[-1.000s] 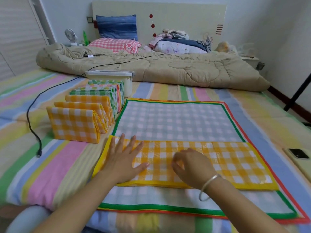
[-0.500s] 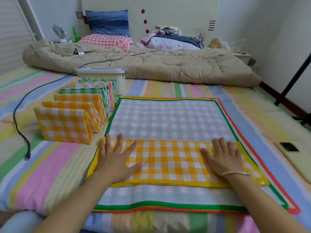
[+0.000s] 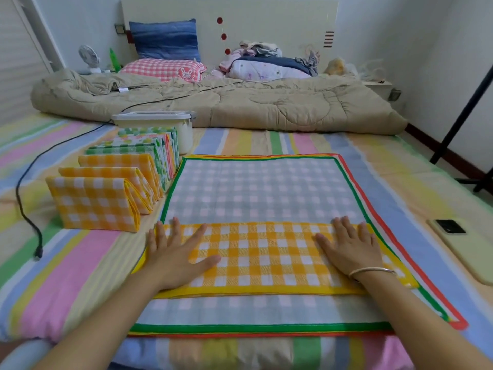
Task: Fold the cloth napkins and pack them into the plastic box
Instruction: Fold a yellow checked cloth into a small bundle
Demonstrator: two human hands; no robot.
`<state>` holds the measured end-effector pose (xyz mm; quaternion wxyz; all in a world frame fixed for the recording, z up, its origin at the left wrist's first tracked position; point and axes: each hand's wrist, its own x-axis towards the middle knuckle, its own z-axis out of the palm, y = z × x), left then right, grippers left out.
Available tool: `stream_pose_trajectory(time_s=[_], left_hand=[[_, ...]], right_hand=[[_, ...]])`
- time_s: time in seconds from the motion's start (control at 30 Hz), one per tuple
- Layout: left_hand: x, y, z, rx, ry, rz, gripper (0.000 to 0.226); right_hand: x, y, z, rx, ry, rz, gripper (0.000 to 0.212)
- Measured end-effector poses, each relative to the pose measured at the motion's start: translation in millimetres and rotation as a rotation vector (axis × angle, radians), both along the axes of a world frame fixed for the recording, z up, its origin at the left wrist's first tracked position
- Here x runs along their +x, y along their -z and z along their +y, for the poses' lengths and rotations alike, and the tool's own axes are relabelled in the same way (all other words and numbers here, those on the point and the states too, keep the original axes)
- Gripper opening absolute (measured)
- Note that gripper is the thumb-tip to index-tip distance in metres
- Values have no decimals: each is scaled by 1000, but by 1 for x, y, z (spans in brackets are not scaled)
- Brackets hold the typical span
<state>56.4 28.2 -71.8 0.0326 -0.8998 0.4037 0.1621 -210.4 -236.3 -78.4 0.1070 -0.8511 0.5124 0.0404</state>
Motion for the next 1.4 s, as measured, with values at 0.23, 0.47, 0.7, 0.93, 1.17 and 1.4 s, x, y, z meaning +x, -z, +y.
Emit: stream_pose_trajectory(time_s=[0.23, 0.47, 0.7, 0.93, 1.17, 1.4], left_hand=[[-32, -23, -13, -102, 234, -175, 92], [-119, -42, -104, -398, 658, 108, 52], [-135, -40, -162, -271, 573, -14, 45], [-142, -46, -167, -148, 584, -17, 75], [-147, -45, -168, -103, 642, -59, 90], [-151, -44, -167, -82, 650, -93, 94]], right_hand=[[-21, -3, -27, -33, -72, -106, 52], [-26, 2, -21, -54, -81, -177, 49], [-38, 5, -40, -178, -90, -374, 46], [-44, -15, -71, -236, -128, -232, 35], [-33, -39, -86, -112, -138, 14, 25], [-30, -52, -85, -33, -31, -96, 28]])
